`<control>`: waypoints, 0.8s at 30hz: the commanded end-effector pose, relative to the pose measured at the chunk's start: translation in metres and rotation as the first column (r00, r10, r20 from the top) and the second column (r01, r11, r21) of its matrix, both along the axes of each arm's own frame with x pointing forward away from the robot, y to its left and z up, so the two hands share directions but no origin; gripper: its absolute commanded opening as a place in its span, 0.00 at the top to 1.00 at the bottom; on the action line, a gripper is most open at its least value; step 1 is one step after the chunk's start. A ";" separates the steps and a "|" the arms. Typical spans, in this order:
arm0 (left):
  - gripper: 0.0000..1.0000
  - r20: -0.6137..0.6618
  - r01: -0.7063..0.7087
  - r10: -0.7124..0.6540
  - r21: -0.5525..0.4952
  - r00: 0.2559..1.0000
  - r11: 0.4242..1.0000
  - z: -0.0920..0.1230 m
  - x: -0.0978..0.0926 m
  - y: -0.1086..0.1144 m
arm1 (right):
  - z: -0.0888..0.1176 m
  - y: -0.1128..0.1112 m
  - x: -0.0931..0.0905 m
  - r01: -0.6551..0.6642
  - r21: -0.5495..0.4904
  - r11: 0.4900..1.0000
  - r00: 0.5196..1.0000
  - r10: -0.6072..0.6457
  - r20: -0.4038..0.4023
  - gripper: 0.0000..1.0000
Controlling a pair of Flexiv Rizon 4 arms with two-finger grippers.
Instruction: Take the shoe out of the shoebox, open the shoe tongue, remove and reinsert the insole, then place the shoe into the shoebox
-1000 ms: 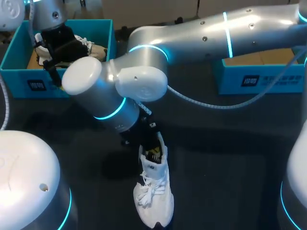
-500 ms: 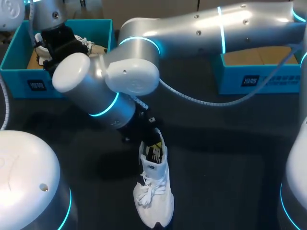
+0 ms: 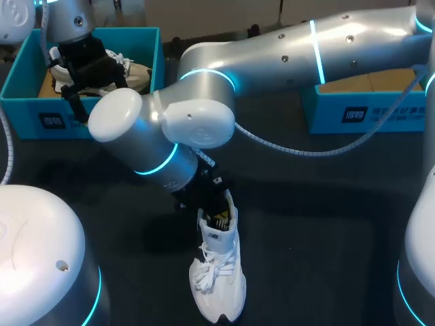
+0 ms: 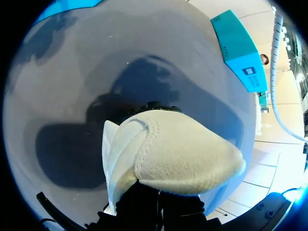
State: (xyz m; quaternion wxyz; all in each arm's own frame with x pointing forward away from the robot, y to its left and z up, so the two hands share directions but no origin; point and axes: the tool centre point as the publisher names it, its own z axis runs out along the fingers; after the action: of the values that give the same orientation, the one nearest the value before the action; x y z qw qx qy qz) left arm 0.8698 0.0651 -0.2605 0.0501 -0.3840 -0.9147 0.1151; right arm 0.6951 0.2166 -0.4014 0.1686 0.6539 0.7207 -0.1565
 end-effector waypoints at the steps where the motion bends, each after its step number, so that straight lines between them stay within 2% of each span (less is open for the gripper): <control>1: 0.00 0.001 0.000 0.000 0.002 1.000 1.000 0.000 -0.001 0.000 | -0.007 -0.002 -0.005 0.139 0.084 0.987 0.986 -0.146 0.082 1.00; 8: 0.00 0.001 0.000 0.000 0.002 1.000 1.000 0.000 -0.001 0.000 | 0.025 0.002 -0.007 0.114 0.101 0.988 0.989 -0.123 0.087 1.00; 14: 0.00 0.001 0.000 0.000 0.002 1.000 1.000 0.000 -0.001 0.000 | 0.046 -0.005 -0.008 0.085 0.124 0.989 0.990 -0.098 0.106 1.00; 18: 0.00 0.001 0.000 0.000 0.002 1.000 1.000 0.000 -0.001 0.000 | 0.047 -0.008 -0.005 0.076 0.189 0.979 0.988 -0.099 0.116 1.00; 24: 0.00 0.001 0.000 0.000 0.002 1.000 1.000 0.000 -0.001 0.000 | 0.032 -0.009 -0.001 0.059 0.273 0.960 0.989 -0.093 0.114 1.00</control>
State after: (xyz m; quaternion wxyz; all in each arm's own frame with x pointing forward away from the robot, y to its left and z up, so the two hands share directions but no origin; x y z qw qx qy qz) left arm 0.8698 0.0650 -0.2605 0.0501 -0.3841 -0.9147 0.1151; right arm 0.6989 0.2181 -0.3598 0.1396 0.6674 0.7289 -0.0608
